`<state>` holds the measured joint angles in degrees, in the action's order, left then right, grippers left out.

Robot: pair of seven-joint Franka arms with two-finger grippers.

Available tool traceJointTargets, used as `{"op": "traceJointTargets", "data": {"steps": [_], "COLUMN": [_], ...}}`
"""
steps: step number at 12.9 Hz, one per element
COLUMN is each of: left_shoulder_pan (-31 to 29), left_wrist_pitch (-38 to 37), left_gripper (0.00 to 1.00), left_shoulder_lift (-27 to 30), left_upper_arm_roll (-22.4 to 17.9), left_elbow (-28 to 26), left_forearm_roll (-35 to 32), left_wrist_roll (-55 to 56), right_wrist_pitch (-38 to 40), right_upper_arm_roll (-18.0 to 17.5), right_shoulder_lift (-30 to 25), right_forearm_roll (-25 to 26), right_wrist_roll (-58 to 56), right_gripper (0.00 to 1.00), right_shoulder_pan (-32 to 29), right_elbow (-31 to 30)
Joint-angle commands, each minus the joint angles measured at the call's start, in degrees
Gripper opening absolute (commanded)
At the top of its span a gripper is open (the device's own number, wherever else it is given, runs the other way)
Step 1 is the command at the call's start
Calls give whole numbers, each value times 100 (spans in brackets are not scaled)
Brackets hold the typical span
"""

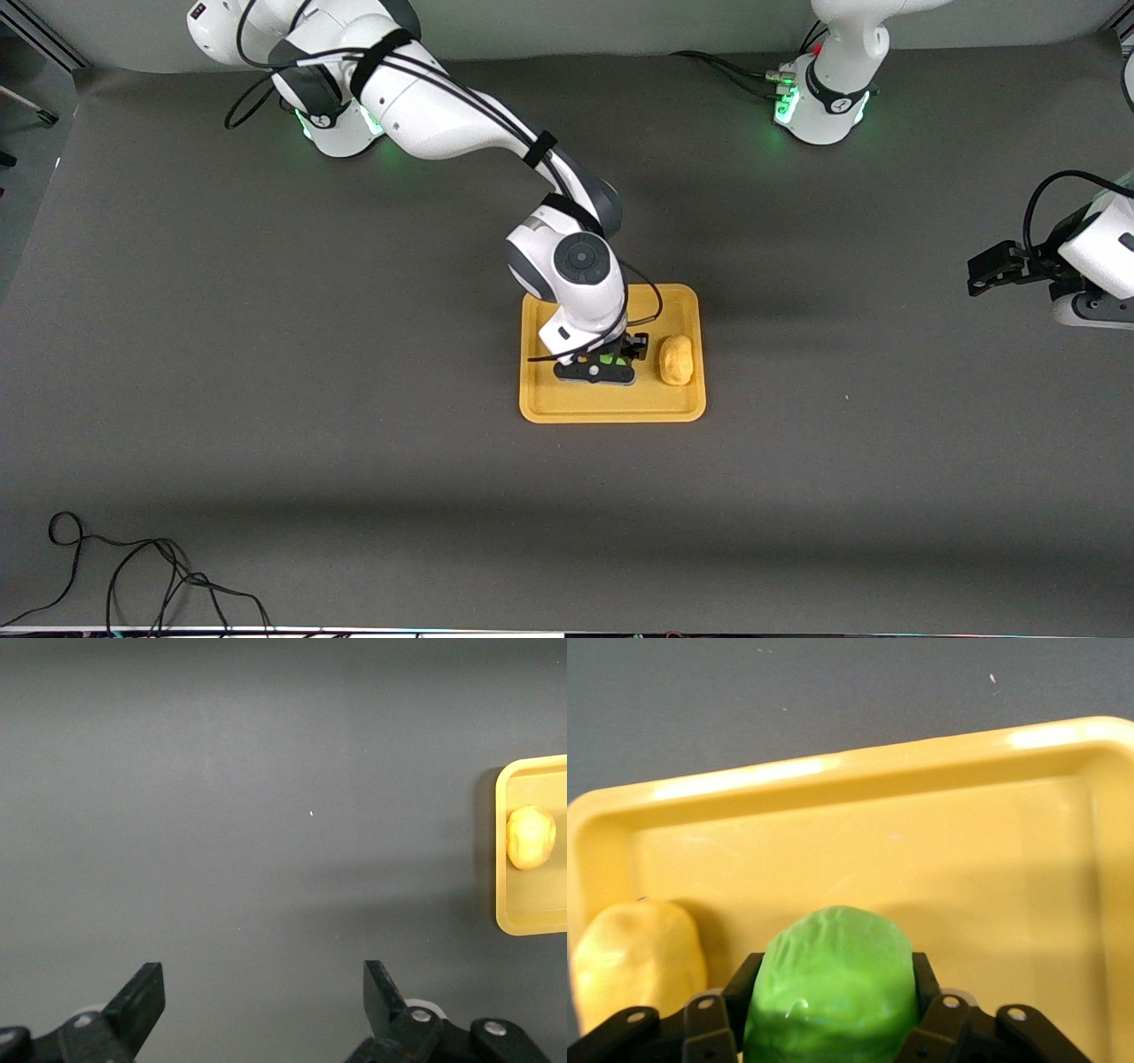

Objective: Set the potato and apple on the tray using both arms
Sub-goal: 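Carry the green apple with the right gripper over the tray, then lower the apple onto the tray and open the right gripper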

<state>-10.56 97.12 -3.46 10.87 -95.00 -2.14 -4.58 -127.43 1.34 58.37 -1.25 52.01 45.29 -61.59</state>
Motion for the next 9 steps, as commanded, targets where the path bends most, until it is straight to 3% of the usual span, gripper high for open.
{"op": "traceJointTargets", "data": {"steps": [1, 6, 7, 8, 9], "left_shoulder_pan": [19, -34, -34, -25, -16], "left_wrist_pitch": [-167, -62, -62, -96, -149], "left_gripper": [100, 100, 100, 100, 100], "left_shoulder_lift": [-120, -120, -120, -137, -146], "left_upper_arm_roll": [-6, -15, -15, -15, -15], "left_elbow": [157, 148, 148, 148, 148], "left_forearm_roll": [47, 47, 47, 47, 47], "left_wrist_roll": [19, 28, 28, 28, 28], "right_wrist_pitch": [-62, -115, -115, -106, -45], "right_upper_arm_roll": [42, 51, 51, 51, 42], "right_shoulder_lift": [210, 263, 263, 263, 176], "right_forearm_roll": [169, 257, 274, 248, 222], "right_wrist_roll": [72, 55, 98, 98, 107], "right_gripper": [42, 47, 63, 99, 100], "right_shoulder_pan": [-3, -11, -11, -46, -55], "right_elbow": [253, 244, 244, 244, 253]}}
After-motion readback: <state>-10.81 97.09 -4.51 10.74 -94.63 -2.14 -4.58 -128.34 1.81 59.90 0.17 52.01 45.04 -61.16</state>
